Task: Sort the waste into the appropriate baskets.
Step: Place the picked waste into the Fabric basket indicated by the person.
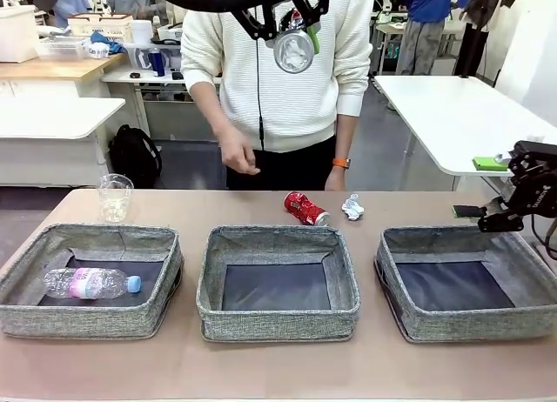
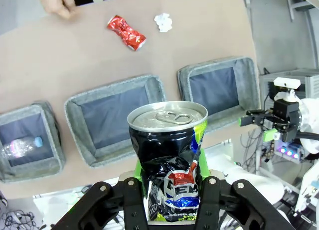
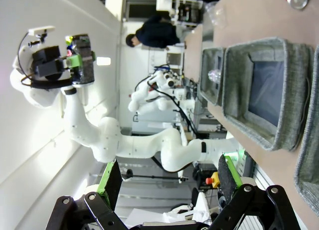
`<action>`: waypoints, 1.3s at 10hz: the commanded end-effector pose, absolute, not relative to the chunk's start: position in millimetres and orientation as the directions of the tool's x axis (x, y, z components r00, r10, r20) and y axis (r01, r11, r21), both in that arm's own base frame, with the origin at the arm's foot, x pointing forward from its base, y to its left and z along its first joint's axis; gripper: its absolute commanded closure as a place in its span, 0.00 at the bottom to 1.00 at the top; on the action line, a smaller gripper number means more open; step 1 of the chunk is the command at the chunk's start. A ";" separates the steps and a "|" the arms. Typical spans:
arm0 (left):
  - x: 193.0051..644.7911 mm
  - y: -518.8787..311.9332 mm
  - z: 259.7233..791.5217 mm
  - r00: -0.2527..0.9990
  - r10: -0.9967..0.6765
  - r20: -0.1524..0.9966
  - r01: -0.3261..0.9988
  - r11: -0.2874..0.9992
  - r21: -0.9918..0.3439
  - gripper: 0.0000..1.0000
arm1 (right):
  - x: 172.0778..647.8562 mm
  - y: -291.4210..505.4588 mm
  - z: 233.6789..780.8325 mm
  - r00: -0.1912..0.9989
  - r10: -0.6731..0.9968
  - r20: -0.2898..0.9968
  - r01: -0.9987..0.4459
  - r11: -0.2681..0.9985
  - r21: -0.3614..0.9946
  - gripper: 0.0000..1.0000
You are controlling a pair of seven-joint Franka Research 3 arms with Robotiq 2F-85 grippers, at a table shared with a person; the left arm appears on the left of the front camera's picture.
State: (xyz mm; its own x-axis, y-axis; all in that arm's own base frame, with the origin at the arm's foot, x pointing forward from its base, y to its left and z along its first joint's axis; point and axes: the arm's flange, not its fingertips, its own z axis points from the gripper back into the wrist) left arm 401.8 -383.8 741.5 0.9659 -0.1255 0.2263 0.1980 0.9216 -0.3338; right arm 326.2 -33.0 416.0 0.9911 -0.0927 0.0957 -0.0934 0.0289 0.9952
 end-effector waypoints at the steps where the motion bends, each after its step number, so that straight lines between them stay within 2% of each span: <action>1: 399.6 -380.4 743.4 0.965 -0.121 0.232 0.195 0.924 -0.329 0.56 | 325.5 -32.4 420.9 0.992 -0.096 0.079 -0.078 0.016 0.997 0.00; 13: 401.8 -383.9 741.5 0.966 -0.126 0.226 0.198 0.922 -0.334 0.56 | 325.5 -32.4 420.9 0.992 -0.096 0.079 -0.078 0.016 0.997 0.00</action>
State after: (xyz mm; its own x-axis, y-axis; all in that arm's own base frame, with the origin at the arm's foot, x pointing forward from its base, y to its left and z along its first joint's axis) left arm 401.9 -384.4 740.9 0.9661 -0.1267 0.2251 0.1986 0.9215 -0.3336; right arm 326.2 -33.0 416.0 0.9911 -0.0927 0.0957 -0.0934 0.0289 0.9952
